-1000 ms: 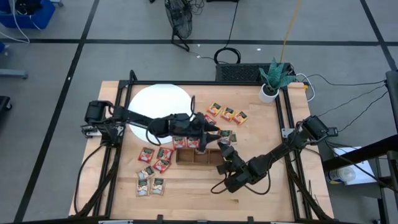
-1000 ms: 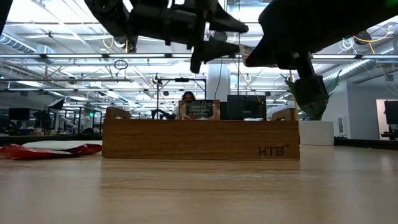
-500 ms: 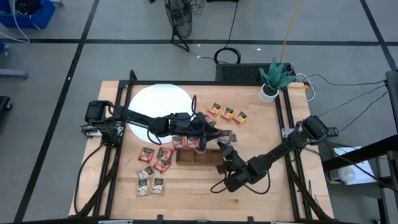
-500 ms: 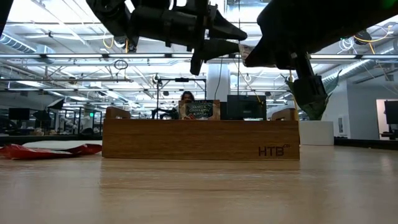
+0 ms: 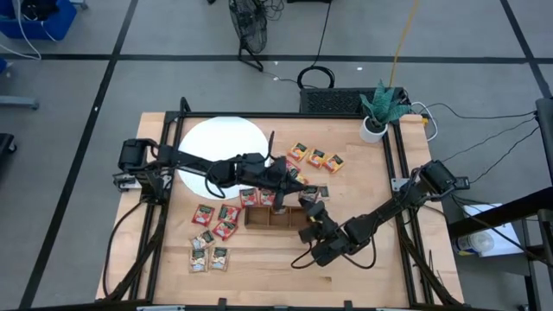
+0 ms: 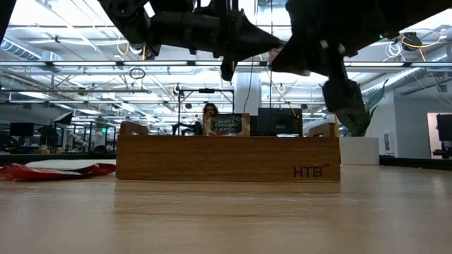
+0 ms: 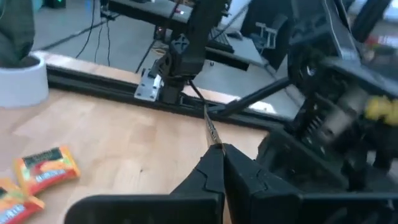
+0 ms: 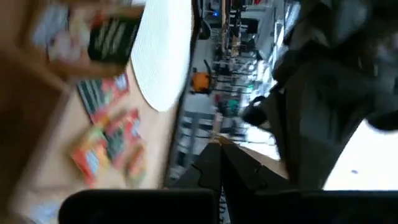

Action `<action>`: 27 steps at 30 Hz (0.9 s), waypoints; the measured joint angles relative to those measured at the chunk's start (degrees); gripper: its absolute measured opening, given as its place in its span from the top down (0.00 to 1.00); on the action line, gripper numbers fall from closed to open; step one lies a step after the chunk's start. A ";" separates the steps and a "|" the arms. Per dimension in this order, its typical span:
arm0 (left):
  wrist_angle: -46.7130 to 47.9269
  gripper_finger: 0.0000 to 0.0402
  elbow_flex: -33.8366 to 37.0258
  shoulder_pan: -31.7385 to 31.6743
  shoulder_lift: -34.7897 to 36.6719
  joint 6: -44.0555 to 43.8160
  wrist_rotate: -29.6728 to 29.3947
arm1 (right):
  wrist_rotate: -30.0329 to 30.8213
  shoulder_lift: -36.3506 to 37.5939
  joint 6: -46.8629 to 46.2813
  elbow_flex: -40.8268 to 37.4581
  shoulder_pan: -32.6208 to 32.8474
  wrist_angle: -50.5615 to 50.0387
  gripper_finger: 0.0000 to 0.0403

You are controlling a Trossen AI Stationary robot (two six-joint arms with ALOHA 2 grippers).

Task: Pick & Place Tea
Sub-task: Put the brown tea bag into the middle section of the wooden organizer

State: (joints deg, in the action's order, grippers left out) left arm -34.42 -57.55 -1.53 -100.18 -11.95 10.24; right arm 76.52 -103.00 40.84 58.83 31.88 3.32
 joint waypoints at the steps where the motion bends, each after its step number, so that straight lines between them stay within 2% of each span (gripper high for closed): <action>1: 0.84 0.99 0.01 0.02 0.90 1.98 -1.09 | 0.72 0.00 -5.31 0.02 0.00 -0.01 0.99; 5: 6.18 0.99 -0.14 0.63 5.40 11.92 -8.68 | 3.39 0.71 -24.95 -0.01 1.62 -3.03 0.96; 9: 12.44 1.00 0.08 2.24 7.58 18.10 -9.32 | 2.00 5.20 -37.62 -0.08 4.49 -6.98 0.93; 12: 11.27 1.00 1.58 3.95 8.37 20.66 -9.26 | -0.16 11.00 -47.42 -1.99 6.15 -11.35 0.92; 15: 8.66 1.00 5.79 6.22 8.01 22.19 -11.44 | -0.18 17.49 -54.56 -7.10 7.49 -11.85 0.92; 18: 0.57 1.00 10.80 8.85 8.10 23.46 -14.95 | -0.25 23.37 -59.82 -14.14 8.23 -9.40 0.92; 21: -10.55 1.00 16.81 11.28 8.12 23.73 -16.52 | -0.26 27.76 -62.47 -21.75 8.26 -2.48 0.93; 24: -22.15 1.00 22.01 13.37 8.00 23.82 -17.19 | -0.21 30.01 -60.41 -28.79 7.80 7.87 0.94; 27: -26.77 1.00 25.74 16.10 7.65 23.71 -22.61 | -0.28 30.51 -54.46 -34.43 6.50 21.43 0.94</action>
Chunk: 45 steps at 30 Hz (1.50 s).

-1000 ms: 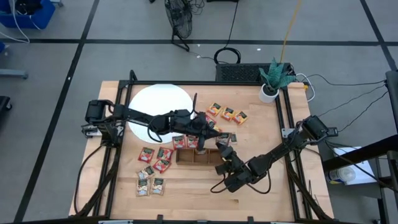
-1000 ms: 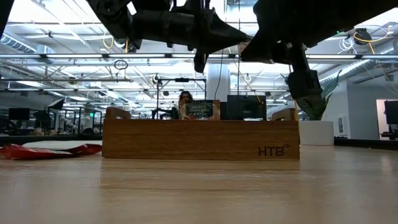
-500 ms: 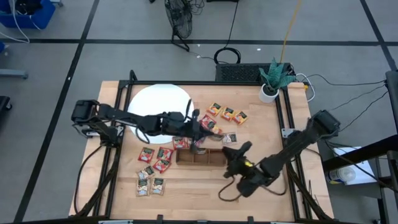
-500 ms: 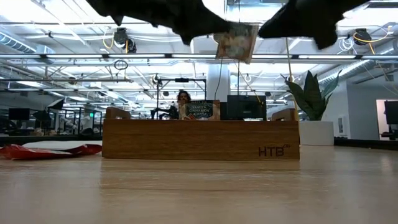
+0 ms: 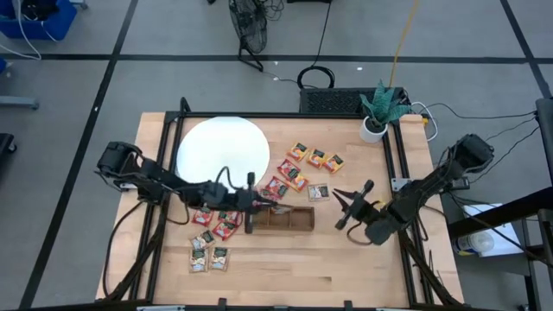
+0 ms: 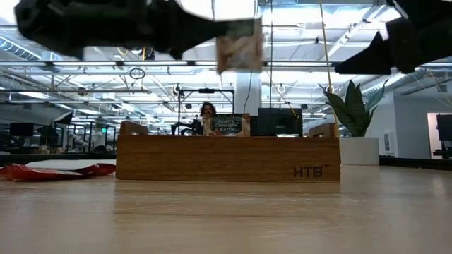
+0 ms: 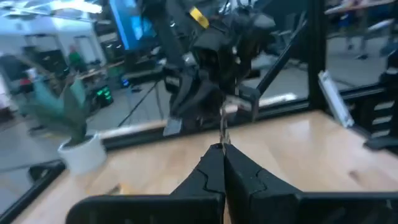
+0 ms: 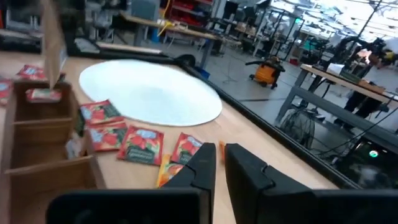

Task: Pick & Place Tea
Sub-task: Put the brown tea bag into the middle section of the wooden organizer

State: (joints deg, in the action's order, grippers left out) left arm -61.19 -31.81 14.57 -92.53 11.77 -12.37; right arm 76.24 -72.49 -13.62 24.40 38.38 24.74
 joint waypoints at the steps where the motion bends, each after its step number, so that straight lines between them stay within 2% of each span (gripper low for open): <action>1: 0.34 1.00 0.92 0.95 -0.11 0.30 -2.24 | -0.09 0.00 2.75 -1.40 -0.37 4.46 0.94; 6: 0.19 1.00 2.76 5.23 -0.09 1.17 -10.06 | -4.02 0.00 12.68 -5.54 -1.25 20.13 0.95; 13: -0.47 1.00 2.61 8.45 -2.29 2.07 -15.27 | -4.49 -0.02 14.52 -5.92 -1.25 21.51 0.96; 22: -16.13 1.00 2.55 7.05 -12.99 2.77 -15.72 | -4.45 -0.02 14.54 -5.92 -1.27 21.54 0.96; 38: -17.05 1.00 0.41 6.51 -20.87 0.47 -15.66 | -4.43 -0.07 14.48 -5.92 -1.17 21.21 0.96; 45: -16.63 1.00 0.41 6.51 -20.88 0.05 -16.14 | -4.47 -0.07 14.50 -5.92 -1.17 21.10 0.96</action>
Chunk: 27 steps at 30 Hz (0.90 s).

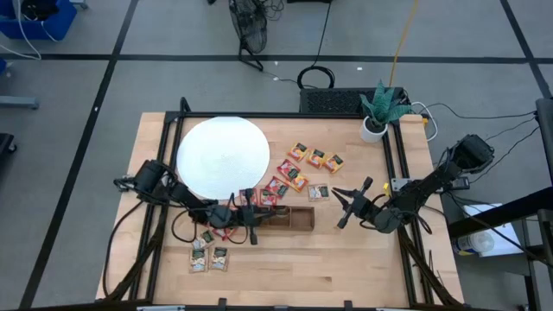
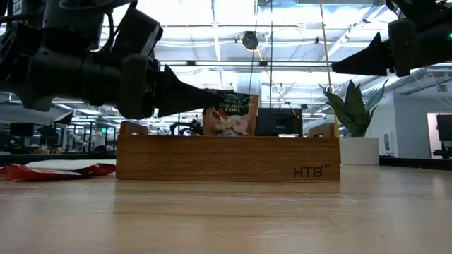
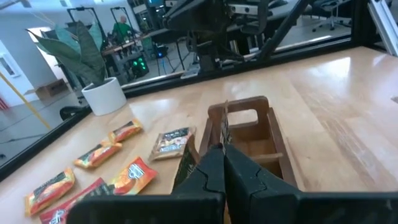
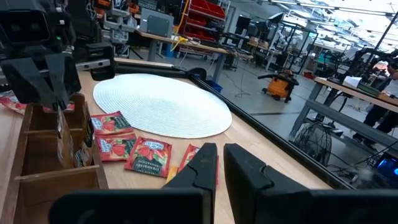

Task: Pick & Place Tea
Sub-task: Put the brown tea bag into the middle section of the wooden organizer

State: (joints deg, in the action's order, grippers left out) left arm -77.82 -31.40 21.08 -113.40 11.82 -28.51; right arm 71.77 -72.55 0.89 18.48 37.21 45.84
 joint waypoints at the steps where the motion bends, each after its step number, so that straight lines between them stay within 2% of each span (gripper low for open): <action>1: -0.02 1.00 0.00 0.00 0.00 -0.09 -0.02 | -0.02 0.00 0.00 0.00 0.00 0.00 0.96; 6: 0.86 0.99 0.00 -0.12 0.00 -1.14 -0.04 | -0.02 0.00 0.00 0.00 0.00 0.00 0.96; 19: 1.24 0.82 0.00 -0.87 0.00 -2.83 -1.72 | -0.09 0.00 0.00 0.00 0.00 -0.46 0.96; 27: -6.20 0.78 0.00 -0.13 0.04 4.65 -2.22 | -0.25 0.00 0.00 0.00 0.01 -0.82 0.96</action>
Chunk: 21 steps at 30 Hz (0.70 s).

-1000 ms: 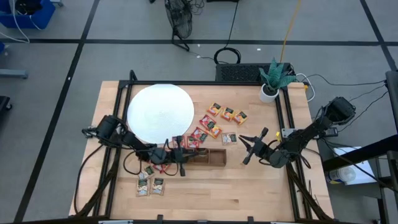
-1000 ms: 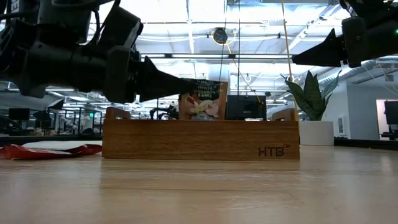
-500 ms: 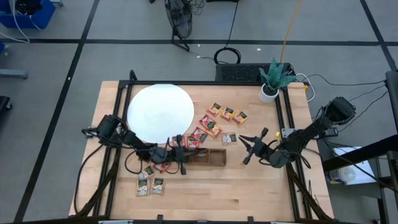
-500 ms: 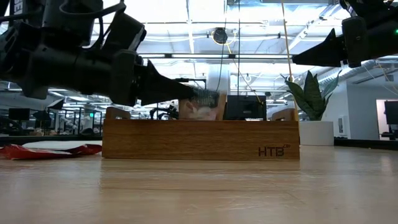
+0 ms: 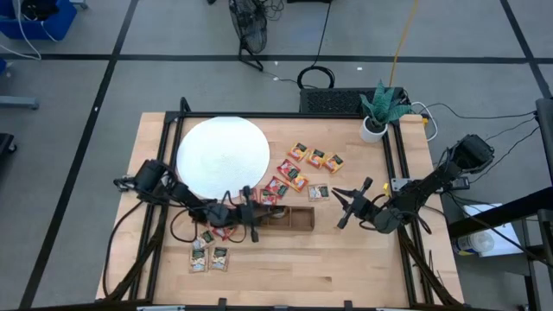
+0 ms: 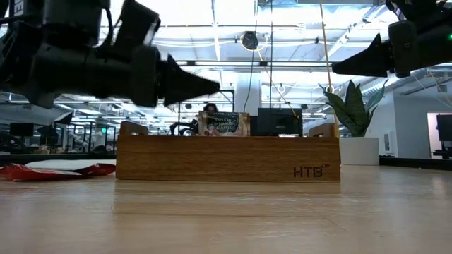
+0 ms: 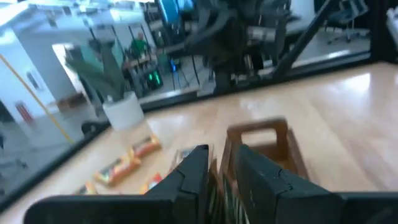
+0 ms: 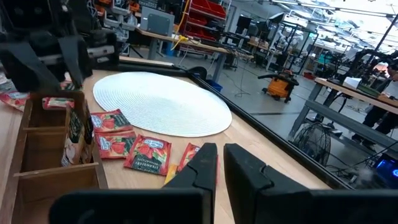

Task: Pick & Place Tea
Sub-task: Put the brown tea bag into the middle section of the wooden organizer

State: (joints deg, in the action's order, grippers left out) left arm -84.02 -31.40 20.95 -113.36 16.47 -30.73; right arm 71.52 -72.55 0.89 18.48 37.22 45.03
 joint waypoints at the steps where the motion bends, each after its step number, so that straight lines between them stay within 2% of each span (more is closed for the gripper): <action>1: -1.18 0.78 0.00 0.22 0.06 0.93 0.01 | -0.52 0.00 -0.01 0.02 -0.01 -0.29 0.96; 5: -3.01 0.78 0.00 1.09 2.88 5.60 -2.39 | -4.52 0.00 -0.08 0.02 -0.11 -1.32 0.96; 9: -1.82 0.78 0.17 2.20 8.73 8.63 -9.83 | -10.34 0.04 -2.58 -0.10 -1.14 -5.24 0.94; 12: 5.09 0.78 0.44 2.01 14.87 8.39 -15.07 | -16.93 0.02 -8.26 -0.50 -4.05 -8.75 0.87; 16: 19.59 0.78 0.44 -0.07 22.16 4.01 -15.77 | -22.61 0.02 -18.74 -0.49 -12.08 -11.79 0.73; 18: 25.01 0.78 0.44 -1.39 24.32 0.78 -15.43 | -29.48 0.02 -21.83 -0.49 -17.85 -12.33 0.69; 21: 30.34 0.78 0.48 -3.02 25.35 -3.66 -14.68 | -42.45 -1.06 -25.01 -0.49 -26.46 -12.84 0.68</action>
State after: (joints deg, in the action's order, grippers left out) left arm -53.68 -30.92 17.92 -88.01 12.81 -45.41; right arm 29.07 -73.62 -24.12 18.00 10.76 32.19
